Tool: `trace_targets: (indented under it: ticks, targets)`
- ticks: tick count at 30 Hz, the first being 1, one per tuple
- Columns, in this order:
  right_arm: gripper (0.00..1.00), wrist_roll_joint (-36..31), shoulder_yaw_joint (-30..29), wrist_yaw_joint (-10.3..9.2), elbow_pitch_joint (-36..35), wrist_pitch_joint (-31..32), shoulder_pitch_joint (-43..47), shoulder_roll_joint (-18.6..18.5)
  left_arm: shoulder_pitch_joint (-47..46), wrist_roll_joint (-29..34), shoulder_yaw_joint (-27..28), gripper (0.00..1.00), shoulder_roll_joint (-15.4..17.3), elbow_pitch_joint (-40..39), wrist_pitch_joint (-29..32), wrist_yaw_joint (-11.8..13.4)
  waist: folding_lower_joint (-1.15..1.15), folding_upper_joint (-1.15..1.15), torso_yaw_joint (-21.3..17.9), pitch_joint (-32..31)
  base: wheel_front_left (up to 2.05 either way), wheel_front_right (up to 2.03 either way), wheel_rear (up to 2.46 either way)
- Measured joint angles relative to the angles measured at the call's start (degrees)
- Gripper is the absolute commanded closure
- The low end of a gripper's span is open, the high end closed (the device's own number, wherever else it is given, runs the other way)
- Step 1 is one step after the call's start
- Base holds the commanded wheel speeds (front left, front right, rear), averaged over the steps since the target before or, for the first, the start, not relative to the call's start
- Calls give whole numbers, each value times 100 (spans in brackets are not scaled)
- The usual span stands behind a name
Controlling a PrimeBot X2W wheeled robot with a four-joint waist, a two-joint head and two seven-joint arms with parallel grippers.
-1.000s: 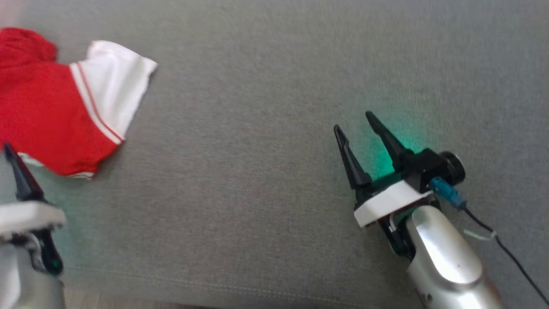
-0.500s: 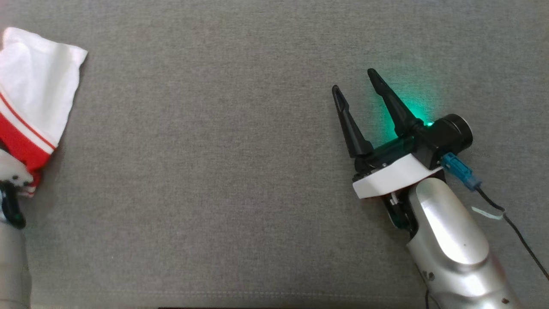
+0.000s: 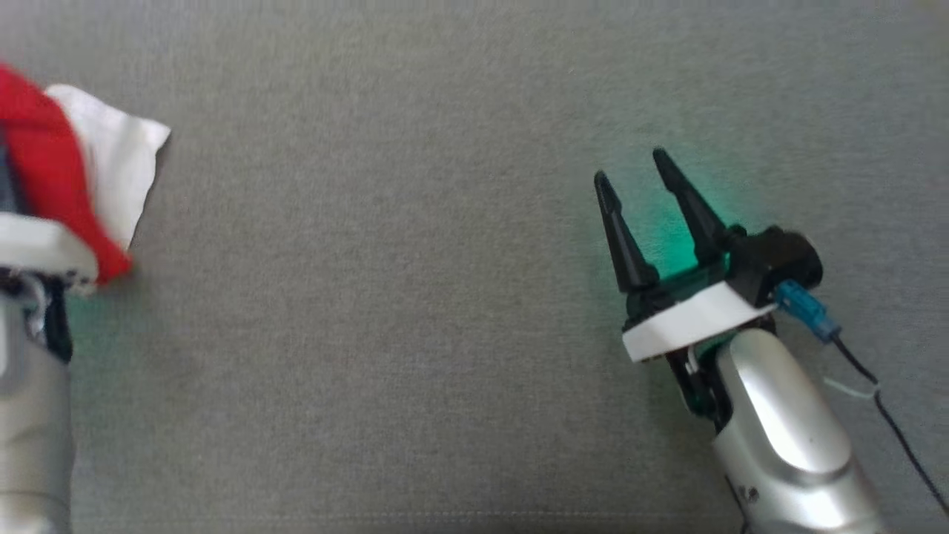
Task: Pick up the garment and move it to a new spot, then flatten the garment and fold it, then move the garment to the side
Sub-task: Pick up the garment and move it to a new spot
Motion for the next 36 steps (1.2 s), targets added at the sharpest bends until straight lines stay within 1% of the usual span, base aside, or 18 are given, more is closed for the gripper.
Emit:
trace_targets:
  ticks: [3, 7, 12, 13, 17, 20, 21, 22, 23, 27, 30, 34, 36]
  targets:
    - [0, 145, 5, 0, 20, 0, 134, 1, -119, 111, -404, 100, -136, -423, -47, -67, 0, 0, -117, -217, 0, 0, 0]
    - [0, 290, -1, 0, 70, 0, 207, 3, -177, 125, -1012, 100, -570, -992, -93, -78, 0, 0, -382, -444, 0, 0, 0]
    - [0, 368, 7, 0, 127, 1, 402, 4, -182, -348, -1880, 100, -1210, -1539, -98, -119, 0, 0, -788, -642, 0, 0, 0]
    - [0, 368, 7, 0, 127, 1, 402, 4, -182, -348, -1880, 100, -1210, -1539, -98, -119, 0, 0, -788, -642, 0, 0, 0]
    - [0, 430, 15, 0, 170, 1, 460, 5, -189, -648, -2636, 100, -1608, -1796, -102, -120, 0, 0, -1094, -739, 0, 0, 0]
    - [0, 523, 44, 0, 185, 1, 495, 7, -182, -838, -3004, 100, -1736, -1747, -148, -119, 0, 0, -1281, -795, 0, 0, 0]
    - [0, 557, 58, 0, 191, 1, 498, 7, -179, -856, -3109, 93, -1747, -1663, -149, -115, 0, 0, -1332, -816, 0, 0, 0]
    - [0, 583, 64, 0, 196, 1, 498, 7, -163, -868, -3204, 12, -1755, -1549, -149, -110, 0, 0, -1374, -839, 0, 0, 0]
    - [0, 617, 78, 0, 201, 1, 498, 8, -118, -966, -3222, 0, -1761, -1422, -149, -67, 0, 0, -1409, -861, 0, 0, 0]
    - [0, 673, 116, 0, 231, 1, 505, 9, 258, -1260, -3338, 0, -1769, -1065, -166, 179, -1, 0, -1460, -931, 0, 0, 0]
    - [0, 672, 27, 0, 250, 1, 509, 11, 553, -1255, -3222, 0, -1768, -1076, -165, 386, 0, 0, -1389, -961, 0, 0, 0]
    - [0, 670, -149, 0, 293, 1, 528, 14, 1059, -1128, -2729, 0, -1677, -1462, -166, 603, 0, 0, -1259, -1060, 0, 0, 0]
    - [0, 655, -338, 0, 328, 1, 683, 15, 1874, -895, -2094, 0, -1501, -2040, -166, 846, 0, 0, -1131, -1241, 0, 0, 0]
